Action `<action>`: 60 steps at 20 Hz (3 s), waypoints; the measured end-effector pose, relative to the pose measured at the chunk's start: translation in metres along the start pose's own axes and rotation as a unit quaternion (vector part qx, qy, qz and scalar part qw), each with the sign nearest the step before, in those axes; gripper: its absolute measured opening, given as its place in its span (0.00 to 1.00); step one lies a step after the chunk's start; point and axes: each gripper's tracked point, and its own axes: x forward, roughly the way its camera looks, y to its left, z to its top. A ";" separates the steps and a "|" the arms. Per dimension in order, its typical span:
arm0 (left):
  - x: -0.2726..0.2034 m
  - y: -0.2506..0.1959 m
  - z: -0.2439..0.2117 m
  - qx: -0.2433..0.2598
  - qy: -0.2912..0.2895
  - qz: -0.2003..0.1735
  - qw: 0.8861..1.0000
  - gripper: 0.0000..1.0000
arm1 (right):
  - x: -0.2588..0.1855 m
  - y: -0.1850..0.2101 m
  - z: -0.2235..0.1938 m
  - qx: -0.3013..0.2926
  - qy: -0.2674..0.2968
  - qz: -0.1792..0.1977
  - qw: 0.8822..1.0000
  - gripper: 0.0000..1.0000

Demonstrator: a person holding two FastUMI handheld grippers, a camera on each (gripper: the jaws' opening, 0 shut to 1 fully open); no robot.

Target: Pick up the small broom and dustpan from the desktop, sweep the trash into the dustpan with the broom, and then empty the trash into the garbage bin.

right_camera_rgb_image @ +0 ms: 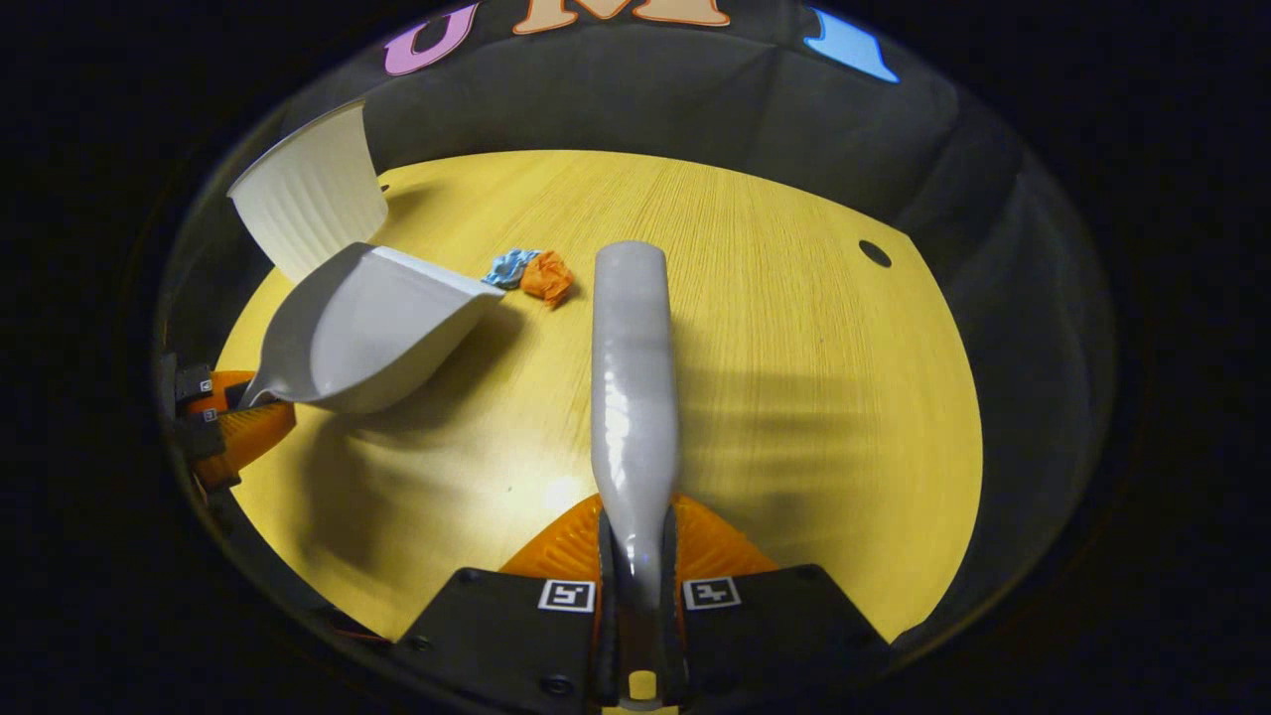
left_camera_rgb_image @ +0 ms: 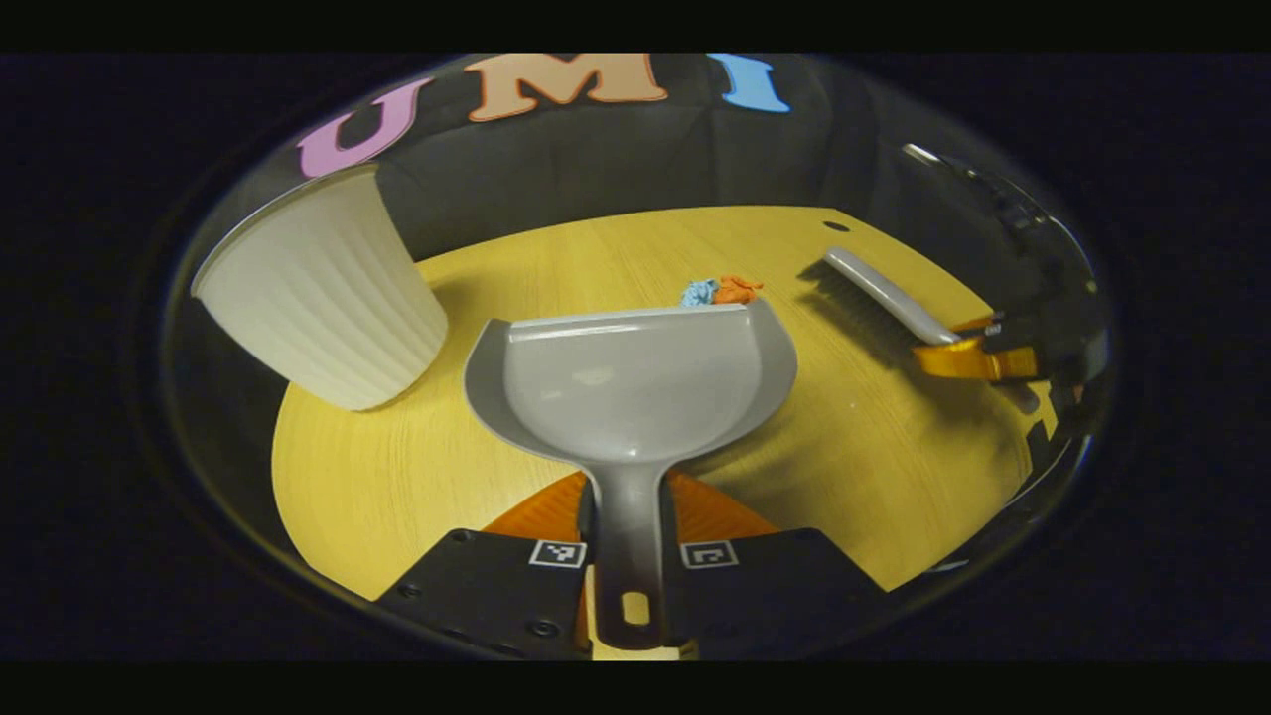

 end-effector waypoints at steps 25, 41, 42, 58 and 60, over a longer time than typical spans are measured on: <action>0.005 -0.010 0.008 0.061 -0.058 -0.008 0.996 0.20 | 0.009 0.041 0.091 -0.171 -0.040 0.122 0.977 0.18; -0.142 -0.020 0.108 0.012 -0.300 0.152 0.942 0.18 | 0.038 -0.008 0.051 0.074 -0.048 0.162 0.983 0.18; -0.144 -0.019 0.105 0.019 -0.295 0.173 0.940 0.19 | 0.042 -0.003 0.044 0.072 -0.049 0.163 0.983 0.18; -0.153 0.034 0.059 0.310 -0.038 0.397 0.863 0.19 | 0.049 -0.001 0.041 0.037 -0.010 0.160 0.986 0.18; -0.154 0.040 0.055 0.389 0.000 0.402 0.829 0.19 | 0.048 -0.003 0.043 0.035 -0.005 0.158 0.987 0.18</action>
